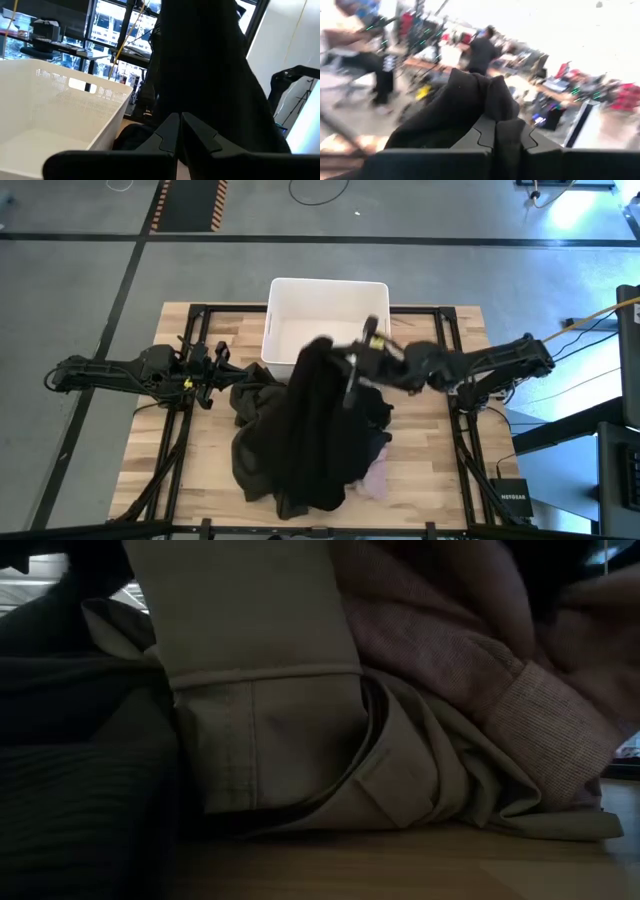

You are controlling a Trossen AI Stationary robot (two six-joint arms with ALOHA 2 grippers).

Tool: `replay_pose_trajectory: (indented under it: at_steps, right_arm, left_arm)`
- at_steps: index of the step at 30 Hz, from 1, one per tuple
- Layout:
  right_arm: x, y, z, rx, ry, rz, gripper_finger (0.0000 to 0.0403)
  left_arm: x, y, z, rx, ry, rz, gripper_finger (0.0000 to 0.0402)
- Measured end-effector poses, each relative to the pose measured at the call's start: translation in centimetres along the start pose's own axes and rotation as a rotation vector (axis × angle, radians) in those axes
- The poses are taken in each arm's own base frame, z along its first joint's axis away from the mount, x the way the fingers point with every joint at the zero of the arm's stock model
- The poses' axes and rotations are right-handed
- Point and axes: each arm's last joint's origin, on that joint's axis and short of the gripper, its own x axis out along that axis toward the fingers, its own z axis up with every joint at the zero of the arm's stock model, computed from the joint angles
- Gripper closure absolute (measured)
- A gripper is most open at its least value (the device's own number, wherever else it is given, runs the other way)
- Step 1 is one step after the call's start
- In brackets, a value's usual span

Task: Sort clothes
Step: Put the black shirt into the white laundry bin

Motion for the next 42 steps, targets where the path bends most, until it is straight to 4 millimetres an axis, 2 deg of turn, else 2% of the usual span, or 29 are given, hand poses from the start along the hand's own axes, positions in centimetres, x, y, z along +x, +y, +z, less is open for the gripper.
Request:
replay_pose_trajectory:
  at_steps: [7,15,20,27,30,34,37,42]
  right_arm:
    - [1.1,-5.2,1.4,0.007,-0.233,-0.179,0.0376]
    - [1.0,-11.0,2.6,-0.001,-0.543,-0.298,0.038]
    - [0.8,-14.7,5.3,-0.05,-0.648,-0.36,0.0379]
    - [1.5,-18.6,8.9,-0.11,-0.752,-0.458,0.038]
    - [2.2,-19.9,9.4,-0.136,-0.694,-0.474,0.038]
    - [4.6,-20.4,7.2,-0.156,-0.466,-0.429,0.038]
    - [6.2,-19.9,5.1,-0.156,-0.293,-0.386,0.038]
    - [7.6,-18.1,2.8,-0.157,-0.063,-0.305,0.038]
  left_arm:
    - [0.0,0.0,0.0,-0.006,0.0,0.0,0.0386]
    - [0.0,0.0,0.0,-0.006,0.0,0.0,0.0386]
    - [0.0,0.0,0.0,-0.017,-0.001,0.0,0.0386]
    - [0.0,0.0,0.4,0.006,-0.052,0.014,0.0386]
    - [0.0,0.0,0.4,0.01,-0.051,0.028,0.0386]
    - [0.0,0.0,0.4,0.011,-0.052,0.034,0.0386]
    - [0.0,0.0,0.4,0.032,-0.053,0.036,0.0386]
    - [0.0,0.1,0.3,0.033,-0.044,0.039,0.0386]
